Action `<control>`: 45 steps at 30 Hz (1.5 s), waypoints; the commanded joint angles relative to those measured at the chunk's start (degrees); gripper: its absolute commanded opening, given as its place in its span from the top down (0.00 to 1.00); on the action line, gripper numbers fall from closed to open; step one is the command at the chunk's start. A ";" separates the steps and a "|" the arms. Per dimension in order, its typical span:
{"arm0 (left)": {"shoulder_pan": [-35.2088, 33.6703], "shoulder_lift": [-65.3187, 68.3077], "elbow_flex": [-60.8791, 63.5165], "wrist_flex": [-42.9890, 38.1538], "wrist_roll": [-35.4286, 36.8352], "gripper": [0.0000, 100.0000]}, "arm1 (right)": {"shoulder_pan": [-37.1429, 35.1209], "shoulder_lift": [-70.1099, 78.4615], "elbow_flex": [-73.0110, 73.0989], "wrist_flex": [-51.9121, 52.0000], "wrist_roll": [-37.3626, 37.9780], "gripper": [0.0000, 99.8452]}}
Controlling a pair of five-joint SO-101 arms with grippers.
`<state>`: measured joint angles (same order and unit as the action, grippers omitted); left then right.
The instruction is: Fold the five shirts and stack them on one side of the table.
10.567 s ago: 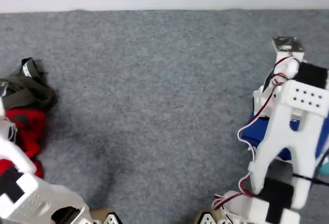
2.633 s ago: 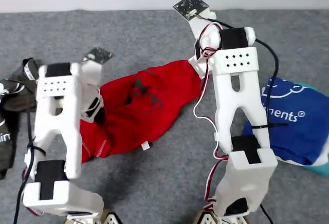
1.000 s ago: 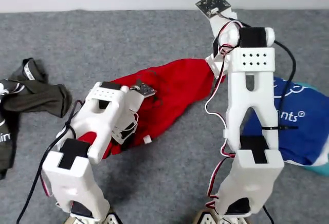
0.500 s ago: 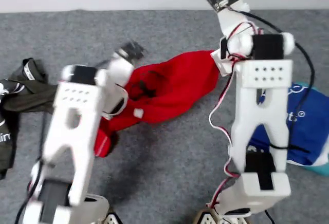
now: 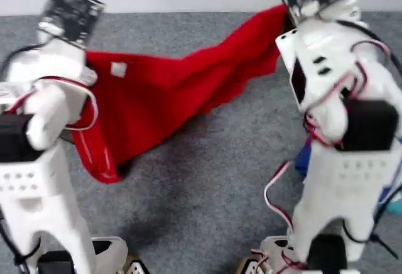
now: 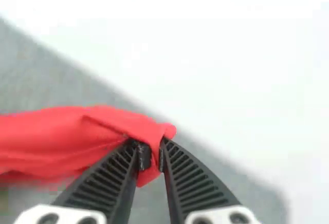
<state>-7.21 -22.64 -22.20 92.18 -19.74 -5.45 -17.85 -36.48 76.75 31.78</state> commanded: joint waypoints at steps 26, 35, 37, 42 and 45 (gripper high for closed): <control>-2.55 -2.29 -40.75 8.35 -0.09 1.00 | -0.13 -30.81 -1.23 -6.90 27.52 0.99; -2.46 -2.20 -18.42 8.35 -0.18 1.00 | -0.48 -19.03 -1.05 7.87 28.31 0.99; -2.46 -1.58 -9.27 8.18 -0.97 1.00 | -0.57 -13.32 -1.05 12.70 28.31 0.99; -2.81 3.08 16.57 -0.09 -9.76 1.00 | -0.66 4.62 -1.05 17.98 26.46 0.99; -2.81 7.91 25.80 -8.97 -10.11 1.00 | -0.66 14.73 -1.14 14.11 24.18 0.99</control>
<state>-9.58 -17.80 -5.05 91.47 -28.62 -5.71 -11.43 -36.48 93.63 58.07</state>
